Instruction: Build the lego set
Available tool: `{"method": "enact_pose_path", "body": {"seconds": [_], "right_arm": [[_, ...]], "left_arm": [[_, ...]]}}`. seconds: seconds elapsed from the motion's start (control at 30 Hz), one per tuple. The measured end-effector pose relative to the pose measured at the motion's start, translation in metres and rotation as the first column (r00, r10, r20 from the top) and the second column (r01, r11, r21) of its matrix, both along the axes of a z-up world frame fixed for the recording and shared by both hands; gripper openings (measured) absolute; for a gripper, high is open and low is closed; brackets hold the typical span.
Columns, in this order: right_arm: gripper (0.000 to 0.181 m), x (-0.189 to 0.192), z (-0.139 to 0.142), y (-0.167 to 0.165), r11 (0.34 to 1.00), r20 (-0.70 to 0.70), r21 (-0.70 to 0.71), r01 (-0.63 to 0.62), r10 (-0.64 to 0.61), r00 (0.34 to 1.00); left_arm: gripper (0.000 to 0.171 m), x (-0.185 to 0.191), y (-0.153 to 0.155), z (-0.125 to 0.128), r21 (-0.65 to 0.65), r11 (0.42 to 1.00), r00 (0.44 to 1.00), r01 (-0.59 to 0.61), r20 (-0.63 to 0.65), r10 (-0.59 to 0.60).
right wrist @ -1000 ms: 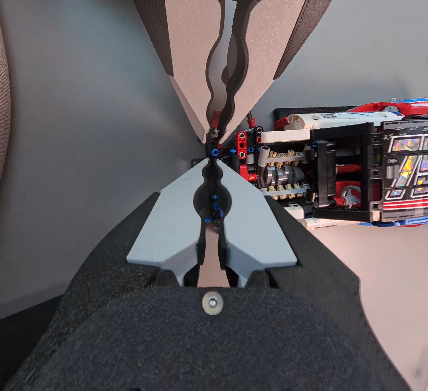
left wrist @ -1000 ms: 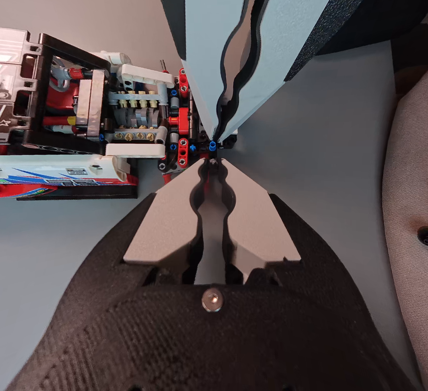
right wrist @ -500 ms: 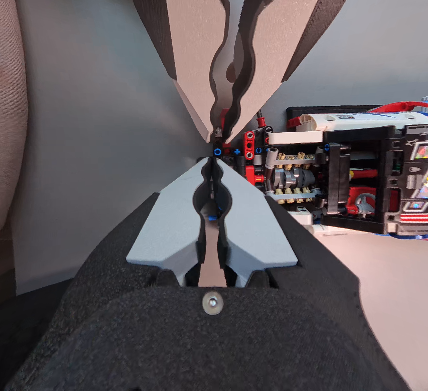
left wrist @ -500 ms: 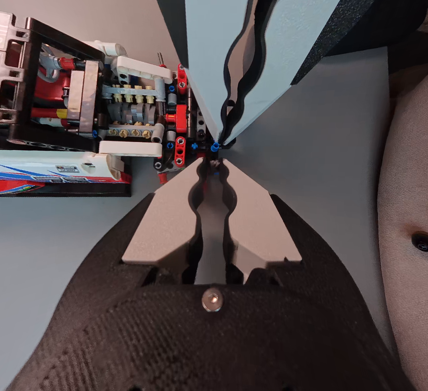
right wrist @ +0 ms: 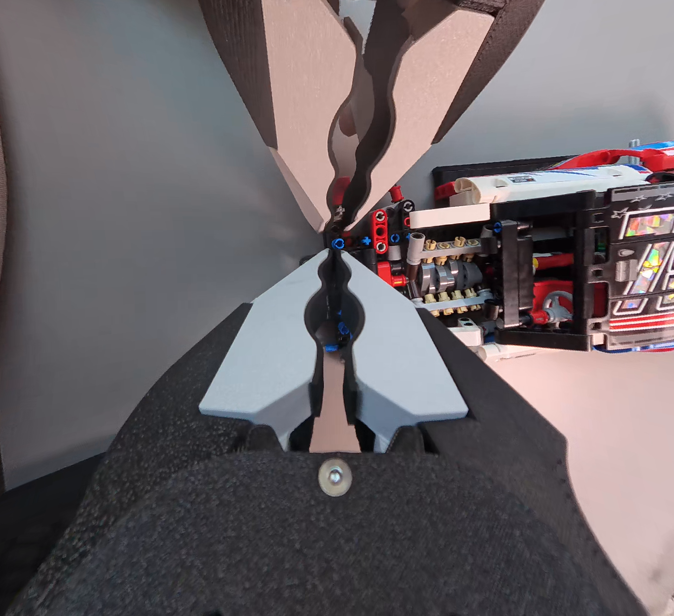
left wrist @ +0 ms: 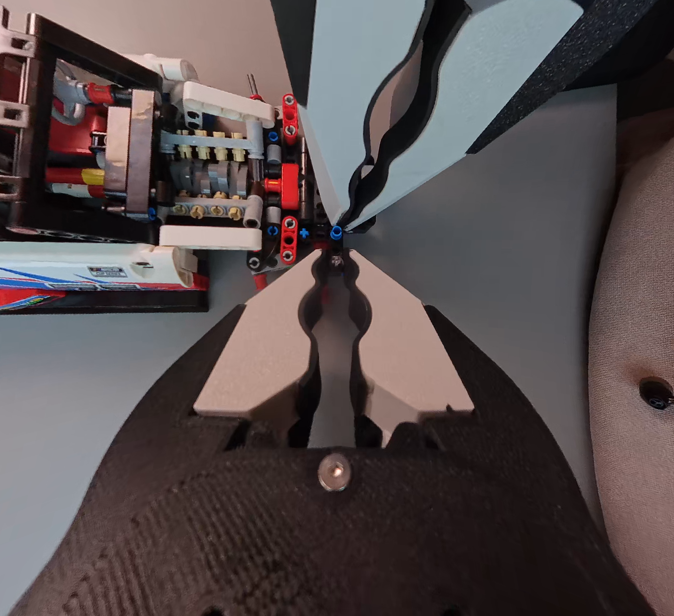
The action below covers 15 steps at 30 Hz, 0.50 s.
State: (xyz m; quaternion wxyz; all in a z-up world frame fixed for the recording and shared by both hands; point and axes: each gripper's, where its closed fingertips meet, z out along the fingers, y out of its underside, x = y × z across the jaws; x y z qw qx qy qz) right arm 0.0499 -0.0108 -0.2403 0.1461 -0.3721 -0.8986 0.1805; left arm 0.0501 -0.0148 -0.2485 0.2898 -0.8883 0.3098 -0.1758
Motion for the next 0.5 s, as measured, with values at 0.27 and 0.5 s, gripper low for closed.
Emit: {"method": "enact_pose_path", "body": {"seconds": [0.27, 0.5], "right_arm": [[0.000, 0.0020, -0.0008, 0.0025, 1.000, 0.031, 0.005, -0.030, 0.030, 0.999], [0.000, 0.0022, -0.0010, 0.0022, 0.999, 0.025, 0.003, -0.043, 0.043, 0.999]], "left_arm": [[0.006, 0.0015, 0.0014, -0.0003, -0.033, 0.999, 1.000, 0.012, 0.004, -0.012], [0.006, 0.0018, 0.0017, -0.0006, -0.031, 1.000, 1.000, 0.006, -0.014, -0.007]]}}
